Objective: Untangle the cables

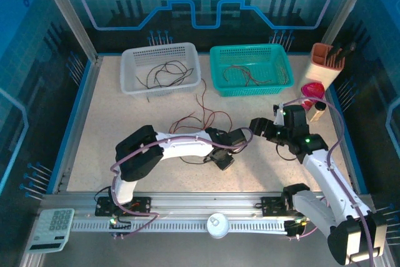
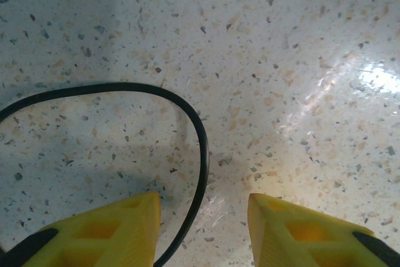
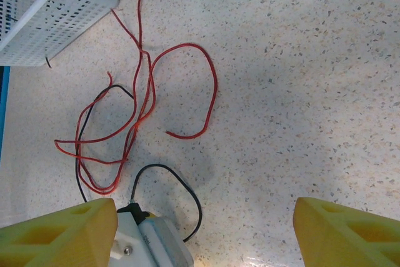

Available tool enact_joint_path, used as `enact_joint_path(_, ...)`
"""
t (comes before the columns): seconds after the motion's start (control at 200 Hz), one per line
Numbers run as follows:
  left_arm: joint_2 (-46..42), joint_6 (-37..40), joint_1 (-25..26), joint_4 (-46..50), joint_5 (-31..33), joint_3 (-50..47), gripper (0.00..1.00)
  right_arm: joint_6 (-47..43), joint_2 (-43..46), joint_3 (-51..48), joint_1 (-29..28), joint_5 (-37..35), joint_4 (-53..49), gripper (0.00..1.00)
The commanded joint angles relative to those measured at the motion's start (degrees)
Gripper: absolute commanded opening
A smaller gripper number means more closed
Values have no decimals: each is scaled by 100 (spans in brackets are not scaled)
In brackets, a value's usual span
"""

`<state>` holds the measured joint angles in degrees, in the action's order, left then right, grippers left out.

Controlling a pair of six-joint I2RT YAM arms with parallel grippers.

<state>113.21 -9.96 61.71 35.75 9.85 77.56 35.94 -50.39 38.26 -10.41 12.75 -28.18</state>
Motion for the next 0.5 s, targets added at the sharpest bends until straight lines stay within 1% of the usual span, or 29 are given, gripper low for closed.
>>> enact_joint_path(0.0, 102, 77, -41, 52, 148, 145, 40, -52, 107, 144, 75, 165, 80, 76)
enact_joint_path(0.075, 148, 71, -45, 46, 220, 152, 36, -42, 156, 124, 76, 191, 104, 76)
enact_joint_path(0.2, 175, 72, -63, -7, 404, 129, 27, -17, 227, 107, 72, 236, 147, 75)
enact_joint_path(0.405, 132, 79, -142, -84, 588, 112, 6, -26, 291, 141, 69, 291, 164, 76)
enact_joint_path(0.445, 115, 96, -161, -95, 601, 123, 0, -26, 300, 151, 74, 304, 172, 76)
enact_joint_path(0.495, 52, 104, -168, -99, 652, 126, 0, -35, 310, 172, 75, 315, 165, 75)
